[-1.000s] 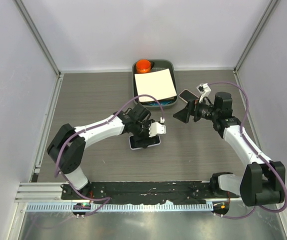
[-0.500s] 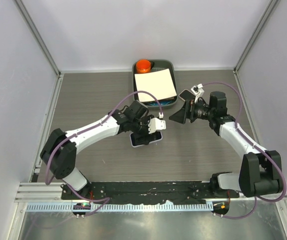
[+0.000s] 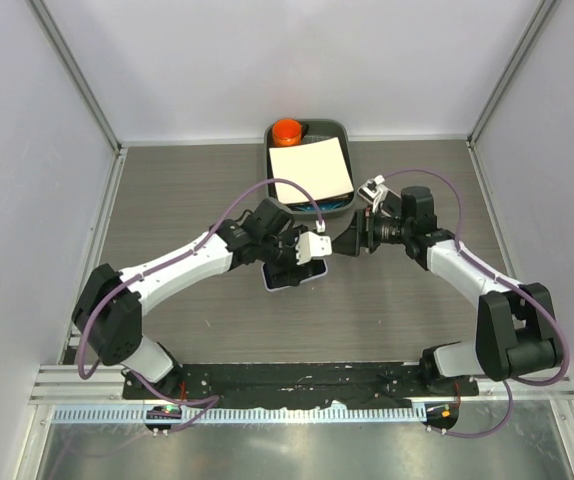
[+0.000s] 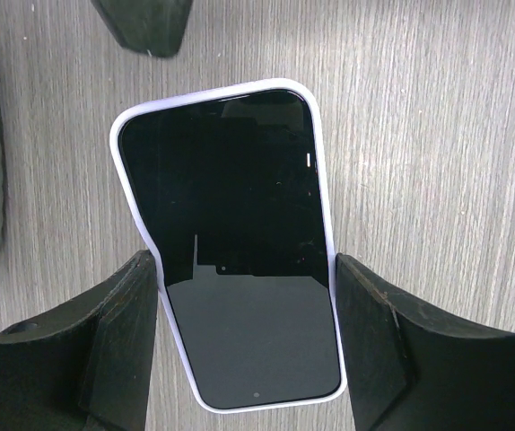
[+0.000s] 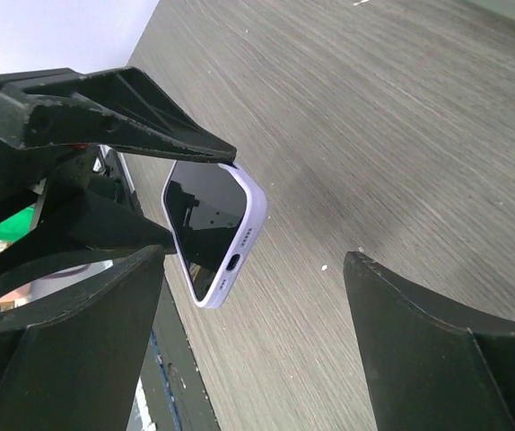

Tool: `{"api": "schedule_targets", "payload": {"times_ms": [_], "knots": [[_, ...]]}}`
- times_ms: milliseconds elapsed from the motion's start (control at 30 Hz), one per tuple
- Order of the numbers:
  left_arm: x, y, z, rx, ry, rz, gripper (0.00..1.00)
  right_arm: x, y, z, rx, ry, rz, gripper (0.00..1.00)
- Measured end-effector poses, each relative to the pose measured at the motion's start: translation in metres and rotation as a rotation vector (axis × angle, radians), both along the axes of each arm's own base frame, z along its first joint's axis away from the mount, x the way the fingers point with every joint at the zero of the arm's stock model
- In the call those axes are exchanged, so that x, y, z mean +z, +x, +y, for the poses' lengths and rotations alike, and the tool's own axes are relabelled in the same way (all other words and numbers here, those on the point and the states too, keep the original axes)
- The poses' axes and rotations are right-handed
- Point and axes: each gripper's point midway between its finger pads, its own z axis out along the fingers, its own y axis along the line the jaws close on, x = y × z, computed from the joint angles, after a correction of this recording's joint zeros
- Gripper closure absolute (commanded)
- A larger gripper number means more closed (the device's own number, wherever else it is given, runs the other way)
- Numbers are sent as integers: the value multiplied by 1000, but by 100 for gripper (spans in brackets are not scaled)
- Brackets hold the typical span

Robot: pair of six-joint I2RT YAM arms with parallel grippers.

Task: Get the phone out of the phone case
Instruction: Adjust the phone.

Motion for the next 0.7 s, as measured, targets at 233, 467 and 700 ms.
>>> {"api": "schedule_targets", "payload": {"times_ms": [233,467,700], "knots": [[7,-4,-5,-14,-17,-17,100,-14,-9,8,44,-17,42,15],[12,-6,-6,-20,-22,-34,100,-30,-20,18,98,-36,99,18],[12,-13,-13,-43,-7,-58,100,-33,-27,24,139,-23,135,20]]}}
